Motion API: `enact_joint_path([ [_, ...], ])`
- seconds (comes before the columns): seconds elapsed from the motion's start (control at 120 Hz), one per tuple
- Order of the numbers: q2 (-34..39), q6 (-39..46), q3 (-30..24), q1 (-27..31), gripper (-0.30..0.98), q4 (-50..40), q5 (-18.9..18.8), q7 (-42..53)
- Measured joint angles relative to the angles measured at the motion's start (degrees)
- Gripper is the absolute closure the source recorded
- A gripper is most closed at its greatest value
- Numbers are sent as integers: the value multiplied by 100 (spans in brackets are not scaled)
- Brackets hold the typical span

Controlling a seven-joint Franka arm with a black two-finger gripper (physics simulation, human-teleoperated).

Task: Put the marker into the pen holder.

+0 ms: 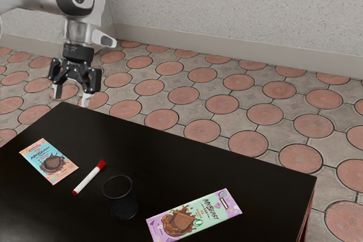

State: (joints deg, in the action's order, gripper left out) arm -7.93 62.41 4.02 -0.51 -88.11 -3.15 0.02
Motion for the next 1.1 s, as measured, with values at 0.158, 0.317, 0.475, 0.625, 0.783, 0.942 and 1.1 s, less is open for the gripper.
enact_joint_path([
  [0.158, 0, 1490, 15, -24, 0, 12, -13, -11],
  [0.317, 304, 2453, 143, -72, 0, -661, 206, -20],
  [0.475, 478, 3754, 226, 17, 0, -2126, 228, -22],
  [0.625, 238, 5144, 245, -11, 0, -2918, 202, 176],
  [0.783, 79, 6247, 454, -30, 0, -3543, 189, 659],
  [0.942, 6, 7075, 484, -35, 0, -4027, 192, 1220],
  [1.1, 120, 7618, 642, -28, 0, -4534, 203, 1674],
])
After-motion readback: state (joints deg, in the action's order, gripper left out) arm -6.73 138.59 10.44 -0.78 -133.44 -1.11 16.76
